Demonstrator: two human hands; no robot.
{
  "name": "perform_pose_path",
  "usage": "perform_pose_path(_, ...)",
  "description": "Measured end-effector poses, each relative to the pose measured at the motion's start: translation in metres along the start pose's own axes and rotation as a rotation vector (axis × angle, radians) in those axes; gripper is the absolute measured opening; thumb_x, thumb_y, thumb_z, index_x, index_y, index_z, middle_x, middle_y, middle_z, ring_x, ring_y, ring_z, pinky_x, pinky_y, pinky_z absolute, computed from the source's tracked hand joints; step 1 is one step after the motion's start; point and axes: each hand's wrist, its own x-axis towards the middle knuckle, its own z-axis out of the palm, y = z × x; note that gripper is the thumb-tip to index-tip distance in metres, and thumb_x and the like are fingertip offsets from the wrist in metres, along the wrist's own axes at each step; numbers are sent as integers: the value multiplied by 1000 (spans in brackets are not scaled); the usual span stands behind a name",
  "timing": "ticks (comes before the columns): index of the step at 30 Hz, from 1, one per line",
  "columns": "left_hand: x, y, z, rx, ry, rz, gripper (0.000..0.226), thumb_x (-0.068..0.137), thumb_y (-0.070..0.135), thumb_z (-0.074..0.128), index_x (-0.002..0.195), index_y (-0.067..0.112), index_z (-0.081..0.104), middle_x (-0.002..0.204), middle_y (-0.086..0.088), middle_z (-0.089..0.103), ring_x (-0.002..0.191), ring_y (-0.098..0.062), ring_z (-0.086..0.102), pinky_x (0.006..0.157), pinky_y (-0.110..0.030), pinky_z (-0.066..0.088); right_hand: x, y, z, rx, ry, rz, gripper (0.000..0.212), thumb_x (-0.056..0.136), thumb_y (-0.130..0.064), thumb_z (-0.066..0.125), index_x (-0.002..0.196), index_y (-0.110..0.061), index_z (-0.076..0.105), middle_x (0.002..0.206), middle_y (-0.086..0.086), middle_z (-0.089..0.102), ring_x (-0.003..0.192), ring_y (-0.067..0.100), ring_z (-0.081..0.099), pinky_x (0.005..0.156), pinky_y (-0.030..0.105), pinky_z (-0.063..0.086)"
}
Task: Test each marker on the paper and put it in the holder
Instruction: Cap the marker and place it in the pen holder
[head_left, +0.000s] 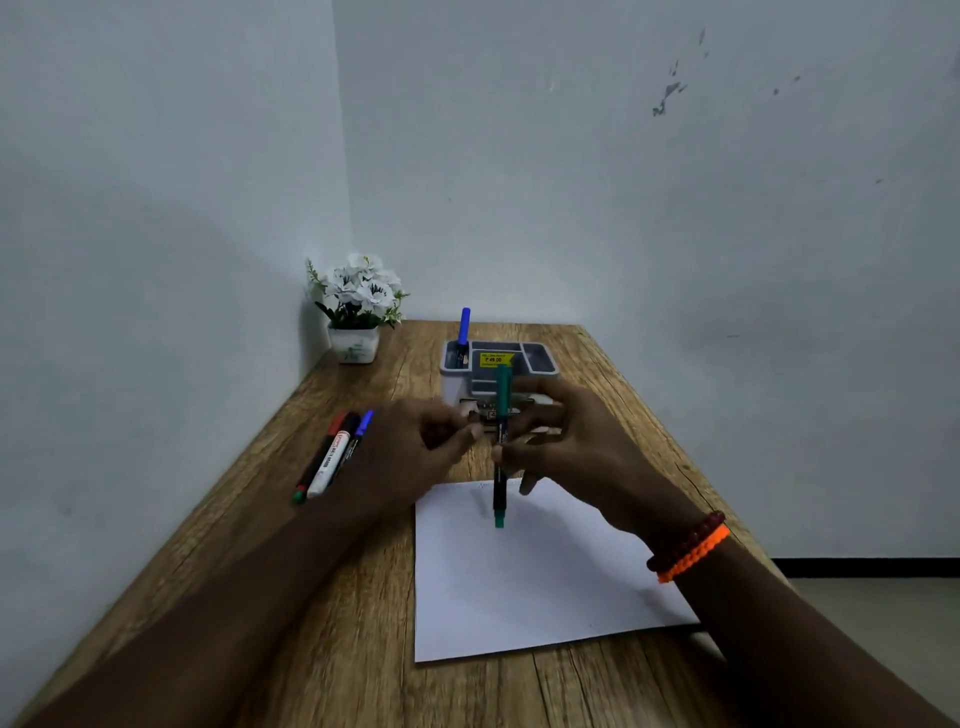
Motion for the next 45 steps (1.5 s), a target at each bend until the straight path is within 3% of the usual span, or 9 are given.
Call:
perform_pose_path(3, 1, -3, 5, 191, -50, 61, 18, 94, 34, 70, 93, 19, 80, 72, 12, 66, 66, -2, 58, 59, -15, 36, 7, -6, -9, -35, 67, -68, 84, 80, 5, 85, 146, -30, 46, 103, 11, 74, 83, 28, 80, 60, 37, 63)
perform_pose_path(6, 6, -8, 5, 253, -91, 42, 23, 94, 41, 67, 96, 22, 79, 78, 10, 69, 69, -3, 59, 62, -19, 40, 24, -20, -20, -120, 132, -117, 84, 81, 7, 83, 148, -26, 46, 104, 13, 72, 81, 27, 79, 58, 35, 64)
perform_pose_path(11, 8, -7, 3, 304, -142, 6, 26, 96, 44, 63, 98, 23, 79, 79, 11, 71, 68, -1, 60, 61, -14, 37, 79, -55, -39, -132, 270, -143, 57, 92, -2, 75, 141, -16, 48, 99, 17, 74, 73, 29, 79, 56, 33, 63)
perform_pose_path(16, 9, -4, -2, 325, -131, 20, 25, 96, 40, 65, 98, 20, 80, 81, 6, 74, 69, -3, 62, 62, -12, 37, 143, -70, -38, -365, 409, -269, 38, 94, -7, 74, 127, -13, 57, 86, 14, 76, 68, 25, 78, 48, 35, 62)
perform_pose_path(20, 9, -5, -4, 321, -118, 22, 25, 95, 38, 66, 100, 19, 80, 83, 5, 74, 70, -3, 60, 64, -14, 39, 180, -60, -28, -479, 486, -288, 29, 89, -18, 74, 114, -22, 59, 94, 16, 73, 70, 26, 75, 66, 48, 66)
perform_pose_path(22, 9, -6, -4, 311, -116, 17, 25, 95, 38, 66, 101, 19, 80, 85, 5, 74, 72, -3, 60, 65, -14, 39, 191, -54, -23, -518, 503, -284, 30, 89, -20, 74, 115, -22, 60, 96, 13, 72, 77, 24, 73, 77, 47, 64)
perform_pose_path(36, 11, -10, -4, 329, -102, -16, 23, 94, 38, 67, 95, 19, 81, 81, 8, 71, 72, -6, 61, 64, -19, 42, 196, 0, -3, -697, 253, -144, 31, 88, -25, 74, 116, -24, 60, 109, 13, 71, 101, 32, 69, 88, 52, 61)
perform_pose_path(42, 14, -15, -8, 391, -59, -48, 24, 94, 39, 66, 101, 20, 80, 85, 11, 69, 70, -3, 57, 60, -15, 38, 183, -3, -9, -686, 208, -148, 60, 93, -25, 75, 148, -20, 51, 130, 16, 69, 120, 31, 64, 101, 52, 56)
perform_pose_path(45, 16, -18, -13, 458, 9, -104, 21, 93, 38, 69, 102, 22, 79, 79, 12, 64, 67, -3, 56, 61, -20, 42, 168, -15, -17, -616, 276, -179, 61, 94, -26, 76, 149, -19, 52, 123, 14, 70, 115, 28, 67, 97, 45, 60)
